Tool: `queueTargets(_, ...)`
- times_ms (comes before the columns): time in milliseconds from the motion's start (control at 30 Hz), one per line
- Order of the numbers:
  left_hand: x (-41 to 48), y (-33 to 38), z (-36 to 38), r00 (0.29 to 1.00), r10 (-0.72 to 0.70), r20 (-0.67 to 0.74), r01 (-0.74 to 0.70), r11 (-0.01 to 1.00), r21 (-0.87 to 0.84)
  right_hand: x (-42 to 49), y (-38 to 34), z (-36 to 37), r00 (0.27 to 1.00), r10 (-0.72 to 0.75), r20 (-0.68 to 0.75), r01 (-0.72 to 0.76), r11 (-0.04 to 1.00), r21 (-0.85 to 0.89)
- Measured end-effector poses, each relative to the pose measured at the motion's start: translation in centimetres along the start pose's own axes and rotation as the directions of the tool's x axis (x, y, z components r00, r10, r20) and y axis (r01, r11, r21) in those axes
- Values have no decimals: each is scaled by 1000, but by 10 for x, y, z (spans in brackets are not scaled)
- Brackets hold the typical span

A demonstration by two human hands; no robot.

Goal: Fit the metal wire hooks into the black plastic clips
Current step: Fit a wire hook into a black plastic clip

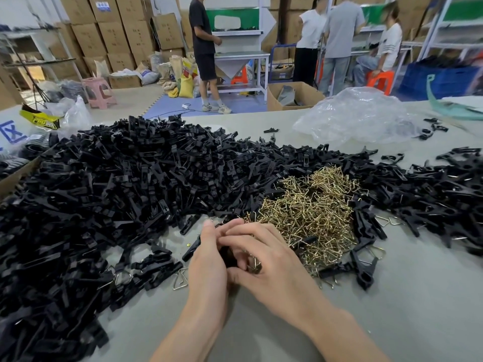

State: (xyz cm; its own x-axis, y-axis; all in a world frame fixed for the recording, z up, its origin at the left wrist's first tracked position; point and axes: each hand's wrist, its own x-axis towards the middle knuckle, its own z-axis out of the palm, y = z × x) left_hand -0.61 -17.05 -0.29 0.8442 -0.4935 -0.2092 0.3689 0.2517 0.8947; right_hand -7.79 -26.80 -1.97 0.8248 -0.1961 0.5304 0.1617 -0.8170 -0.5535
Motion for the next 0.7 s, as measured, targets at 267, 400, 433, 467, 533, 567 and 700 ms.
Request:
queueTargets(267,1,-4,-4,992,114,-48,-110,991,78,1,-7,-4,999,16,30,-15,1000,-17)
queueTargets(400,3,-4,-5,996,88,20,-89,994,60,1,-6,-5,999,22,35,-23,1000,7)
queueTargets(433,4,-4,-5,996,83,42,-86,994,70,0,-4,-5,999,22,44,-22,1000,9)
queueTargets(467,6,-3,-6,995,79,65,-83,994,76,0,-2,-5,998,15,54,-15,1000,0)
queueTargets(533,8,-4,-8,992,55,118,-66,994,89,0,1,-5,998,-18,61,21,999,-44)
queueTargets(567,9,-4,-9,989,47,141,-63,992,109,0,3,-5,998,-37,56,40,997,-66)
queueTargets(700,3,-3,-12,982,78,172,-111,975,190,-1,6,-7,996,-92,16,93,986,-136)
